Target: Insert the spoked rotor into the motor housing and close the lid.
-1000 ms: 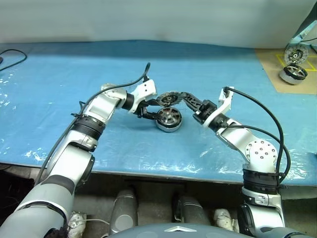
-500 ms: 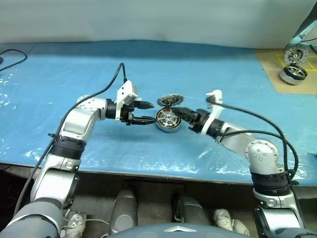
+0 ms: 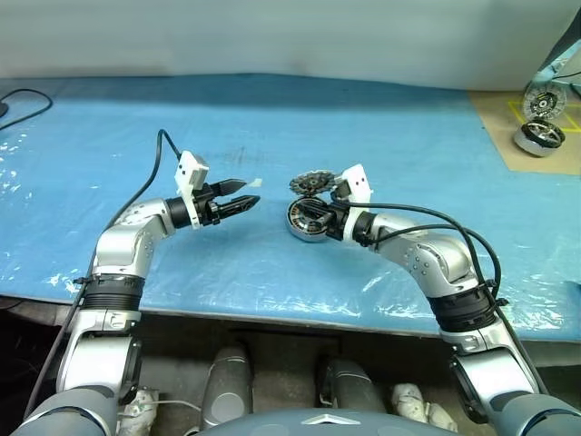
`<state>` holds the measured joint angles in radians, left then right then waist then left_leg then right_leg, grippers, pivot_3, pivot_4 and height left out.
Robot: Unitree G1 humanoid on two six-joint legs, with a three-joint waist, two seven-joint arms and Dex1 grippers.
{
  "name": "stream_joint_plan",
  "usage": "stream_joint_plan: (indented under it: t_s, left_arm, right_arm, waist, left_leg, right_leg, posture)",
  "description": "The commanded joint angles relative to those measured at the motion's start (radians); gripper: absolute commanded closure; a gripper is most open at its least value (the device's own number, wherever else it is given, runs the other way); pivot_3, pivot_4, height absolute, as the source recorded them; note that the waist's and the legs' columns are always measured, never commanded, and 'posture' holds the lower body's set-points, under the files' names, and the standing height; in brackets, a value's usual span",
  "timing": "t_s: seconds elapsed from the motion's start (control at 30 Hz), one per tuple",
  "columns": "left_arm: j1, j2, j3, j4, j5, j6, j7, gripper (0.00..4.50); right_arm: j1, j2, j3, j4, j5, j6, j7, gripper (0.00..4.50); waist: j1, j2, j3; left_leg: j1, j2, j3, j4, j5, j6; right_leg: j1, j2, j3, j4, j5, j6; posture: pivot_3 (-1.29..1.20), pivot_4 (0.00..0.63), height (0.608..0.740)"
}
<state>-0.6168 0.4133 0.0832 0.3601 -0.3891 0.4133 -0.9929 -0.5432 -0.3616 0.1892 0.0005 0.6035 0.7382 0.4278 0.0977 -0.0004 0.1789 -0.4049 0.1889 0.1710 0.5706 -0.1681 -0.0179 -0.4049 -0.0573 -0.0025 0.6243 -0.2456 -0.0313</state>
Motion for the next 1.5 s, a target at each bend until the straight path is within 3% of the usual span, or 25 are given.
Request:
stream_joint_plan:
  t_s: [0.03, 0.43, 0.8, 1.0, 1.27, 1.5]
  left_arm:
    - [-0.094, -0.034, 0.010, 0.094, 0.027, -0.094, 0.051, 1.26]
    - [-0.345, -0.154, -0.022, 0.434, 0.081, -0.256, 0.010, 1.26]
    - [-0.546, -0.205, -0.005, 0.781, 0.149, -0.396, 0.015, 1.26]
    - [-0.582, -0.252, -0.010, 0.842, 0.178, -0.420, -0.033, 1.26]
    - [-0.581, -0.317, -0.017, 0.814, 0.186, -0.425, -0.190, 1.26]
    - [-0.514, -0.319, -0.136, 0.806, 0.300, -0.497, -0.317, 1.26]
  right_arm:
    - [-0.033, 0.026, -0.036, 0.041, -0.037, -0.026, 0.023, 4.47]
    - [0.054, 0.023, -0.019, 0.051, -0.139, 0.011, 0.074, 4.47]
    - [0.171, 0.027, -0.241, -0.261, 0.102, 0.154, 0.101, 4.47]
    - [0.290, -0.078, -0.351, -0.408, 0.168, 0.225, 0.081, 4.47]
    - [0.324, -0.104, -0.470, -0.437, 0.225, 0.248, 0.021, 4.47]
    - [0.327, -0.152, -0.505, -0.435, 0.235, 0.247, 0.010, 4.47]
  waist:
    - [0.000, 0.000, 0.000]
    - [0.001, -0.001, 0.000]
    - [0.005, -0.002, 0.000]
    - [0.024, -0.002, 0.000]
    - [0.028, -0.002, 0.000]
    - [0.029, -0.002, 0.000]
  left_leg:
    - [0.000, 0.000, 0.000, 0.000, 0.000, 0.000]
    - [0.002, 0.000, 0.000, 0.001, 0.000, 0.001]
    - [0.001, -0.001, -0.001, 0.000, 0.001, 0.004]
    - [0.001, -0.001, -0.002, -0.001, 0.001, 0.003]
    - [0.001, -0.001, -0.003, -0.001, 0.002, 0.004]
    - [0.002, -0.001, -0.004, -0.002, 0.002, 0.004]
  right_leg:
    - [0.000, 0.000, 0.000, 0.000, 0.000, 0.000]
    - [0.003, -0.001, 0.000, 0.000, 0.000, 0.000]
    - [0.003, -0.001, -0.002, -0.001, 0.000, 0.000]
    - [0.004, -0.002, -0.003, -0.001, 0.000, 0.000]
    - [0.004, -0.003, -0.003, -0.001, 0.000, 0.000]
    - [0.004, -0.003, -0.003, -0.001, 0.000, 0.000]
  posture:
    - [0.00, 0.150, 0.740]
    - [0.00, 0.150, 0.740]
    - [0.00, 0.150, 0.740]
    - [0.00, 0.150, 0.740]
    - [0.00, 0.150, 0.740]
    - [0.00, 0.150, 0.740]
